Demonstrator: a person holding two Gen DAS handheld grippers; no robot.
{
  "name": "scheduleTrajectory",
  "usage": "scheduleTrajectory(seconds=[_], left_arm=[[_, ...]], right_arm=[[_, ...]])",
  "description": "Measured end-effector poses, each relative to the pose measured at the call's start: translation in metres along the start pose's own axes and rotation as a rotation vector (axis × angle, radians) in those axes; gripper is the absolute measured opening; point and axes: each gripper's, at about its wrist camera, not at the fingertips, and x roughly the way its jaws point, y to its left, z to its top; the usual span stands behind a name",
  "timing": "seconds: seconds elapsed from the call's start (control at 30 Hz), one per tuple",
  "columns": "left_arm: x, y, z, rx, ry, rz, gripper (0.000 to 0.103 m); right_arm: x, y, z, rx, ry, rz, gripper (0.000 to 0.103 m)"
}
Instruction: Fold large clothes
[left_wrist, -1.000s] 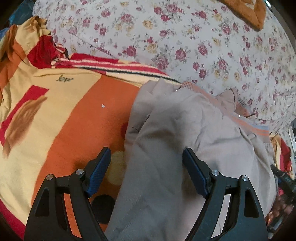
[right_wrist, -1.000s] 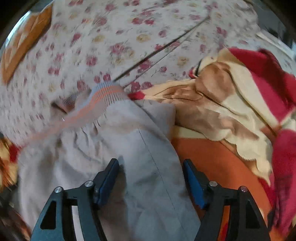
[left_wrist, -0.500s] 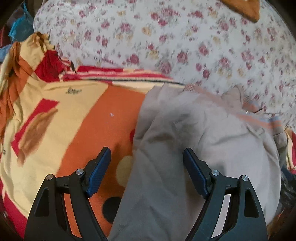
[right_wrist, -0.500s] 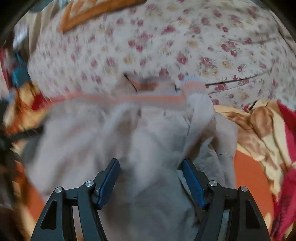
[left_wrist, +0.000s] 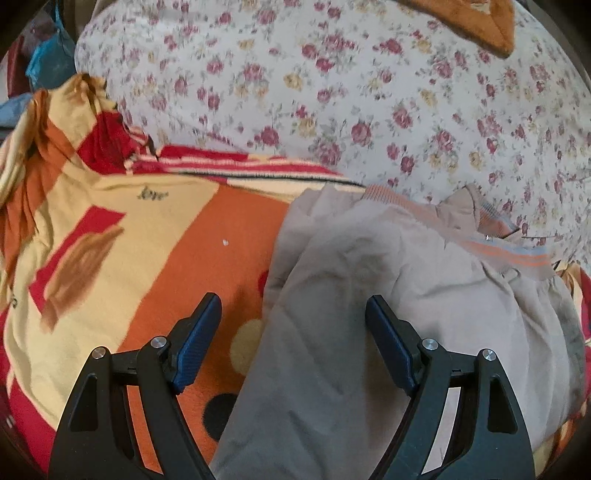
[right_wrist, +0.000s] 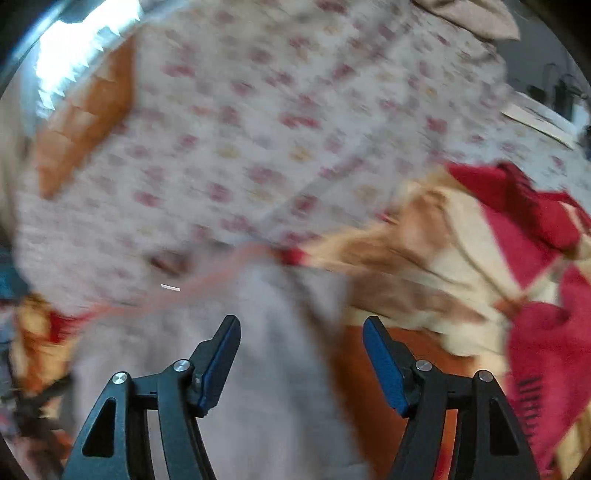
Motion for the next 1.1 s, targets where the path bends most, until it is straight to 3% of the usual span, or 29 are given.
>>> scheduleTrajectory(seconds=[0.13, 0.2, 0.23, 0.33, 0.43, 0.63, 0.77, 0.87, 0.97, 1.1], left_arm=[[-0.006, -0.003, -0.001, 0.019, -0.032, 0.026, 0.081], [-0.010, -0.004, -0.002, 0.021, -0.046, 0.034, 0.081], [-0.012, -0.004, -0.002, 0.019, -0.054, 0.035, 0.081], [-0.023, -0.008, -0.005, 0.039, -0.084, 0.046, 0.081], [-0.039, -0.013, -0.009, 0.073, -0.123, 0.047, 0.081], [-0.065, -0.021, -0.013, 0.103, -0.176, 0.010, 0.081], [-0.078, -0.021, -0.015, 0.106, -0.201, -0.014, 0.081], [-0.081, -0.020, -0.014, 0.086, -0.203, -0.025, 0.081], [-0.079, -0.018, -0.013, 0.069, -0.192, -0.035, 0.081], [-0.066, -0.021, -0.013, 0.085, -0.167, -0.010, 0.081]], right_arm=[[0.001, 0.058, -0.019, -0.171, 0.022, 0.153, 0.067], [0.022, 0.087, -0.042, -0.264, 0.120, 0.219, 0.067], [0.031, 0.095, -0.050, -0.287, 0.151, 0.216, 0.067], [0.077, 0.107, -0.081, -0.372, 0.288, 0.074, 0.068], [0.071, 0.108, -0.085, -0.356, 0.264, 0.049, 0.068], [0.018, 0.110, -0.078, -0.260, 0.204, 0.066, 0.067], [0.001, 0.119, -0.079, -0.271, 0.269, 0.035, 0.067], [-0.012, 0.132, -0.064, -0.277, 0.256, 0.005, 0.068], [-0.010, 0.145, -0.047, -0.296, 0.216, 0.012, 0.075], [0.024, 0.155, -0.038, -0.326, 0.194, -0.009, 0.075]])
